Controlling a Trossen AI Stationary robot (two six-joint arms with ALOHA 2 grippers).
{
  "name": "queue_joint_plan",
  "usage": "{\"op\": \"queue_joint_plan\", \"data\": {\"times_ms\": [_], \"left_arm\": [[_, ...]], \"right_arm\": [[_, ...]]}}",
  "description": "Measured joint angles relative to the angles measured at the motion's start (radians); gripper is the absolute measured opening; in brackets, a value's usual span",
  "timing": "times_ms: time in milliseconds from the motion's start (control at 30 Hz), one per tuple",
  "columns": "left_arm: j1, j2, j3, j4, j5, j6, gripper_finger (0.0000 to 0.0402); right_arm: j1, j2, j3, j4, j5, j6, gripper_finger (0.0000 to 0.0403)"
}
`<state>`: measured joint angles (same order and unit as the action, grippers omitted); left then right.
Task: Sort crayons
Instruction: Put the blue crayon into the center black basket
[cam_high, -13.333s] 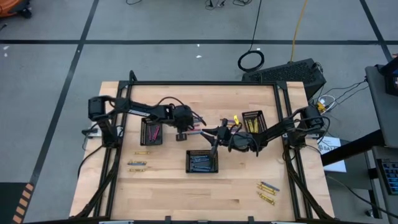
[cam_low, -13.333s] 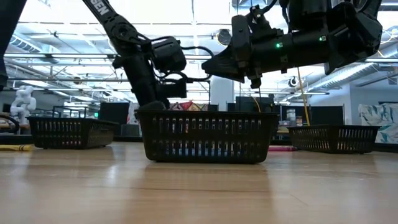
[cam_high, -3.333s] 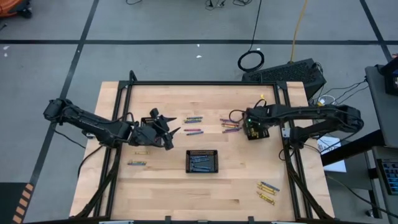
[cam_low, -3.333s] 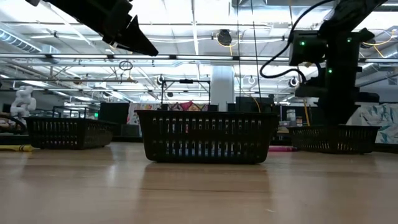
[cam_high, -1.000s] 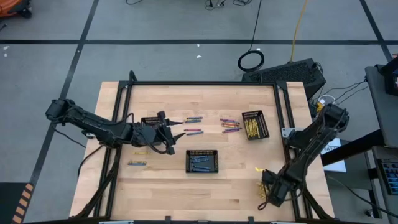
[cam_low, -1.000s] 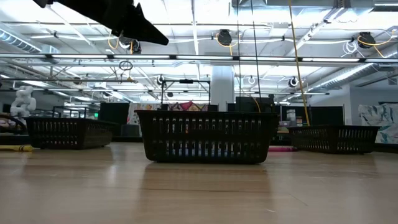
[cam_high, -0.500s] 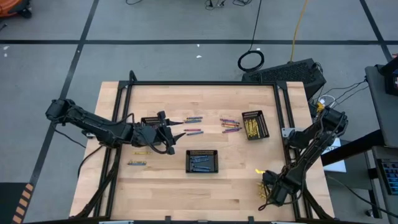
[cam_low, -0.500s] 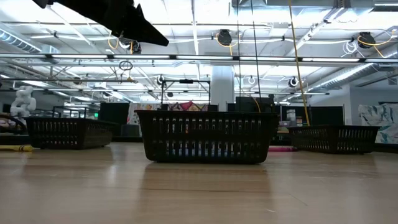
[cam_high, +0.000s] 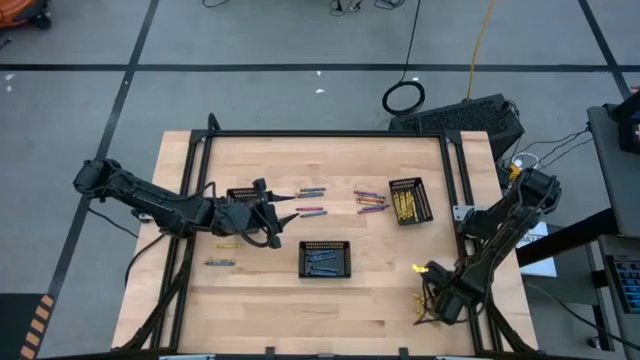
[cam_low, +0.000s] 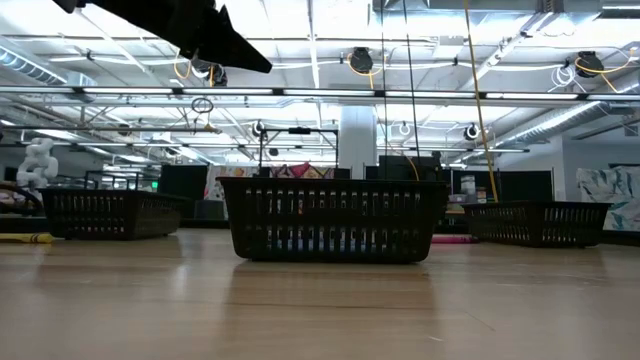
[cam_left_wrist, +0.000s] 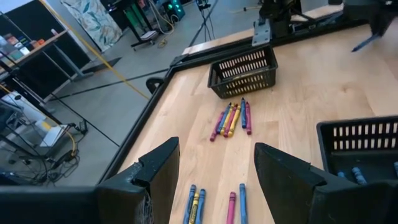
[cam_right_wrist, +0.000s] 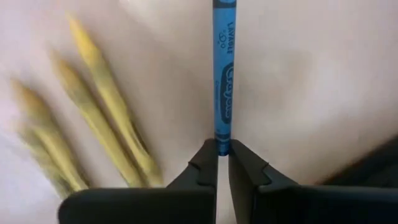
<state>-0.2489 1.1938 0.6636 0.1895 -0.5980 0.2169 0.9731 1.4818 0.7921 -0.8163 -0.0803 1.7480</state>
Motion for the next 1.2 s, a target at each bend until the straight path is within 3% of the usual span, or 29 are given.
{"op": "queue_joint_plan", "data": {"times_ms": [100,200,300,433,500,600,733,933,1200], "left_arm": [[0.0,0.0,0.0,0.018,0.0,0.0,0.0212],[0.0,0.0,0.0,0.024,0.0,0.001,0.0212],[0.0,0.0,0.0,0.036,0.0,0.002,0.0212],[0.0,0.0,0.0,0.038,0.0,0.002,0.0212],[-0.003,0.0,0.0,0.038,0.0,0.0,0.0212],[-0.021,0.0,0.0,0.038,0.0,-0.001,0.0212],[-0.06,-0.001,0.0,0.036,-0.001,-0.001,0.0212],[-0.131,-0.003,0.0,0.022,-0.062,0.0,0.0212],[-0.185,-0.004,0.0,0.003,-0.173,0.0,0.0212]], "right_arm": [[-0.04,-0.033,0.043,-0.038,0.164,-0.004,0.0002],[-0.112,-0.043,0.125,-0.078,0.337,-0.128,0.0001],[-0.218,-0.038,0.22,-0.077,0.455,-0.348,0.0001],[-0.376,-0.009,0.328,0.026,0.527,-0.74,0.0001],[-0.451,0.011,0.348,0.14,0.514,-0.966,0.0001],[-0.549,0.05,0.349,0.315,0.391,-1.278,0.0],[-0.646,0.105,0.349,0.427,0.253,-1.543,0.0],[-0.715,0.198,0.349,0.447,0.162,-1.642,0.0013],[-0.718,0.279,0.349,0.451,0.159,-1.674,0.0072]]}}
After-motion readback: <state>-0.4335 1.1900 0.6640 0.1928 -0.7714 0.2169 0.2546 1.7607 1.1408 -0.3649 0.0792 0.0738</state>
